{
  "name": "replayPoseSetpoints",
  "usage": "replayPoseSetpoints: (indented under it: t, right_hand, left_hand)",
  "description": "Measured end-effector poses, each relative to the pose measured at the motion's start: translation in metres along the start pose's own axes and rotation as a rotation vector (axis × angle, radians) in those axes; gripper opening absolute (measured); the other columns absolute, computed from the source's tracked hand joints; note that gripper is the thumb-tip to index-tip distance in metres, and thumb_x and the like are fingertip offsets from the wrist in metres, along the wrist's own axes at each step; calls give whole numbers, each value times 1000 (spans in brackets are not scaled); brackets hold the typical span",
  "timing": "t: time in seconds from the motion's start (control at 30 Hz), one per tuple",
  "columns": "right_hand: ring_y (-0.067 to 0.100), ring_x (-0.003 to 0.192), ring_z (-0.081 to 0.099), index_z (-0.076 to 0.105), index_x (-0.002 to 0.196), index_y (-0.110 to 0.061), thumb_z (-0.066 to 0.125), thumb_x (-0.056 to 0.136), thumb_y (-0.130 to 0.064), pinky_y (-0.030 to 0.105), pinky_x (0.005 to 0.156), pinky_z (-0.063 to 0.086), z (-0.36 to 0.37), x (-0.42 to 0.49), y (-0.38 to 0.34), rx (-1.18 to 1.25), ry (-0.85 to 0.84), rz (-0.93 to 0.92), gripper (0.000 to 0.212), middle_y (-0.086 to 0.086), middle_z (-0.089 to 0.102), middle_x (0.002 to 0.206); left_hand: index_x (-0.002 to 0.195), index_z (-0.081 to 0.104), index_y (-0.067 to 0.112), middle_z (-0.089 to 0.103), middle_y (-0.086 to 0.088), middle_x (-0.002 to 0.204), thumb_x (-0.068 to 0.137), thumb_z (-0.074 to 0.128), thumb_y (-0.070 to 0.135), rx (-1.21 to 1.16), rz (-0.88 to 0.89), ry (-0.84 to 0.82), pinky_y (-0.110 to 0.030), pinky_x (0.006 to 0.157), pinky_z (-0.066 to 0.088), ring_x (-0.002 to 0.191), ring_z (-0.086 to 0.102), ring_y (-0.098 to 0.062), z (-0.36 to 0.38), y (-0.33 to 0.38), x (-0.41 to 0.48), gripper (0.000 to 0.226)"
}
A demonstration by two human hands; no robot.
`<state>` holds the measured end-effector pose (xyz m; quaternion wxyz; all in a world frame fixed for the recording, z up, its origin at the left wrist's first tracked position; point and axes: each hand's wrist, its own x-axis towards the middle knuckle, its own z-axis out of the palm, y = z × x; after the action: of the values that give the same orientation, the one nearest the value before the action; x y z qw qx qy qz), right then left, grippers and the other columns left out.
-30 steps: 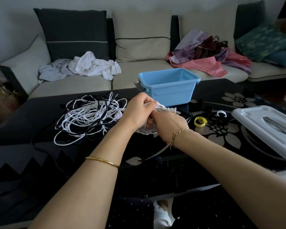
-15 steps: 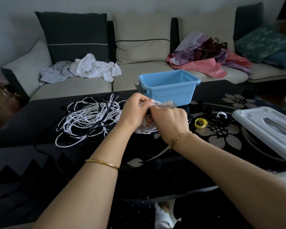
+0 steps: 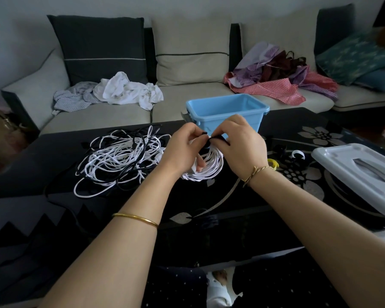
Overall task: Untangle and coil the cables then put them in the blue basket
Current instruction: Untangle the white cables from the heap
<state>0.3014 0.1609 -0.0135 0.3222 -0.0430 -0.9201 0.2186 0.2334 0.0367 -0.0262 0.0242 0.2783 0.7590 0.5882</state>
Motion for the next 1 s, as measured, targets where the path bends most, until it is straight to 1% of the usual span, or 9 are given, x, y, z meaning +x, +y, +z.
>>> replayPoseSetpoints:
  t: [0.13, 0.33, 0.5, 0.67, 0.73, 0.77, 0.83, 0.9, 1.0]
  right_hand:
    - [15, 91, 60, 66, 82, -23, 69, 79, -29, 42, 78, 51, 2, 5, 5, 195, -20, 114, 8, -7, 64, 101]
    - [13, 89, 62, 70, 82, -25, 67, 81, -26, 40, 82, 51, -5, 8, 8, 241, -51, 187, 3, -11, 67, 83]
    - [13, 90, 63, 74, 88, -22, 66, 83, -25, 40, 83, 51, -6, 12, 10, 270, -47, 181, 10, -7, 71, 87]
    - [15, 88, 65, 75, 89, -19, 63, 85, -23, 42, 83, 52, -9, 13, 6, 291, -82, 172, 12, -4, 72, 87]
    - [13, 88, 65, 74, 92, -16, 61, 87, -19, 34, 84, 52, -14, 14, 5, 341, -124, 168, 15, -1, 73, 87]
    - [9, 86, 65, 74, 96, -14, 59, 89, -18, 23, 80, 51, -17, 15, 6, 369, -152, 165, 16, 0, 73, 88]
    - [-5, 70, 63, 71, 104, -12, 56, 92, -14, 6, 59, 43, -22, 15, 6, 409, -203, 149, 20, 1, 72, 88]
    - [-14, 49, 53, 69, 108, -9, 53, 93, -11, 3, 50, 37, -24, 15, 7, 434, -235, 140, 22, 4, 71, 88]
    - [-10, 41, 48, 67, 104, -9, 53, 92, -10, 5, 45, 35, -27, 16, 9, 434, -269, 137, 18, 7, 72, 88]
  left_hand:
    - [93, 53, 6, 57, -8, 79, 98, 48, 10, 12, -1, -63, -28, 39, 42, 41, 56, -23, 0, 3, -1, 8]
    - [88, 52, 9, 49, -13, 69, 100, 47, 17, 26, 14, -90, -40, 48, 44, 37, 50, -18, 2, 6, 0, 15]
    - [92, 46, -6, 39, -12, 69, 102, 41, 17, 15, 23, -29, -26, 38, 37, 33, 46, -13, 5, 9, 0, 26]
    - [85, 50, 1, 36, -7, 65, 99, 48, 17, -81, -48, 11, -26, 37, 32, 32, 44, -16, 2, 7, 1, 22]
    - [82, 52, 3, 41, -9, 63, 96, 52, 15, -102, -63, 19, -25, 36, 32, 31, 43, -16, 0, 6, 0, 18]
    - [81, 53, 2, 43, -13, 62, 95, 53, 14, -107, -67, 26, -25, 36, 32, 31, 43, -16, -1, 6, 0, 18]
    - [84, 54, -4, 51, -25, 67, 93, 54, 13, -94, -68, 35, -25, 36, 33, 31, 43, -16, -2, 5, -1, 19]
    - [91, 56, -7, 56, -36, 77, 93, 55, 13, -74, -62, 33, -25, 35, 35, 31, 43, -17, -2, 5, -1, 20]
    - [98, 55, -4, 57, -27, 81, 93, 54, 9, -64, -49, 18, -23, 33, 34, 32, 44, -15, -1, 6, -3, 14]
